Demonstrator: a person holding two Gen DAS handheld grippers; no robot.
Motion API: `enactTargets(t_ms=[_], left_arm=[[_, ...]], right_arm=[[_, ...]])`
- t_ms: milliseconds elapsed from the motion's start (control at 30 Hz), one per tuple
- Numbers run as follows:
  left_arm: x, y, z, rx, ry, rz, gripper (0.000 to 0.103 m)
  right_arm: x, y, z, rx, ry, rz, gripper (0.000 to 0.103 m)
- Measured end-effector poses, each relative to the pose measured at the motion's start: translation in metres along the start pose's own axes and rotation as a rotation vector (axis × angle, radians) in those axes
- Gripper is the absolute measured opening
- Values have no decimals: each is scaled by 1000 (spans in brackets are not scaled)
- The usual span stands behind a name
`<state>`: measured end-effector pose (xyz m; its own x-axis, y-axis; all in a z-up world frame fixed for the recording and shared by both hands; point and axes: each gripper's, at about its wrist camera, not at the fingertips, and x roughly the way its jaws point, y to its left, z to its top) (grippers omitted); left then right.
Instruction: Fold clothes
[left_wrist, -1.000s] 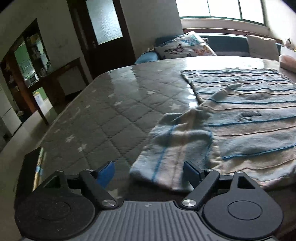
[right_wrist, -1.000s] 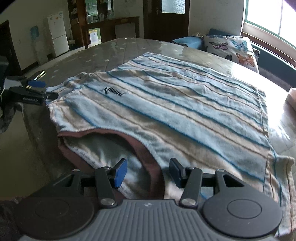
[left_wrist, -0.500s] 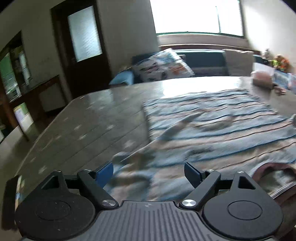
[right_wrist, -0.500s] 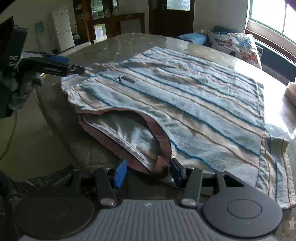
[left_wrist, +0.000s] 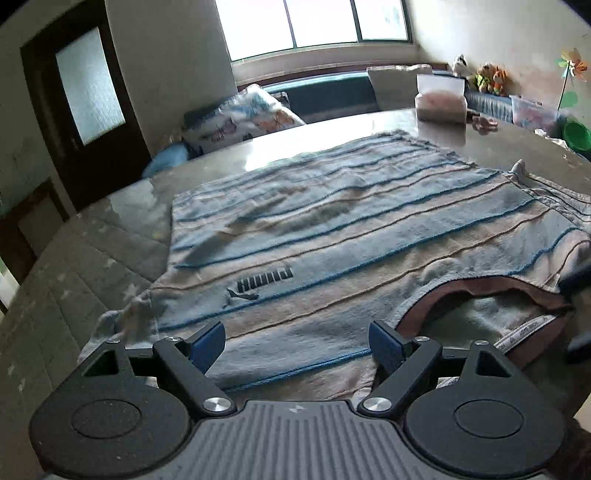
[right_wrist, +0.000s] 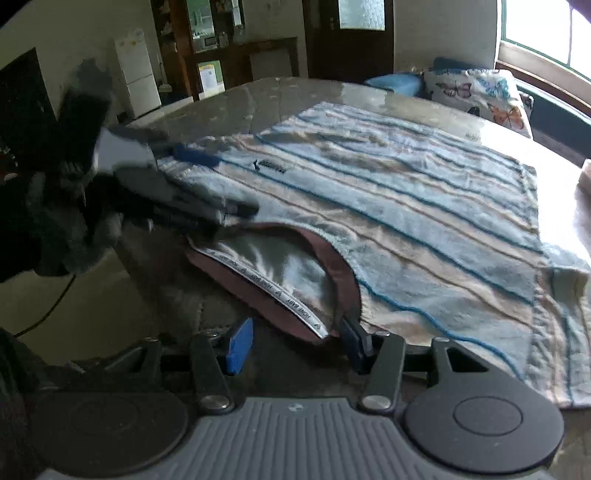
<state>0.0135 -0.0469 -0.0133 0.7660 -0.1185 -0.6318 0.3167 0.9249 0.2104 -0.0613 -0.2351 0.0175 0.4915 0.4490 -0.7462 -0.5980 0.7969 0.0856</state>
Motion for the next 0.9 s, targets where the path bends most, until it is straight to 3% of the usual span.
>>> enactTargets(t_ms=[333,633,900], left_arm=[[-7,-3,-2,26,-16,17,88],[-12,-12,32,-9,-68,-39,88],[0,-62,54,83,-90,-127,88]], right_arm=[[-17,-37,-10,148,-66,-99,55],[-27,-73,-26,277,-96,-177,54],[-37,-77,-45,293,-72,-181,51]])
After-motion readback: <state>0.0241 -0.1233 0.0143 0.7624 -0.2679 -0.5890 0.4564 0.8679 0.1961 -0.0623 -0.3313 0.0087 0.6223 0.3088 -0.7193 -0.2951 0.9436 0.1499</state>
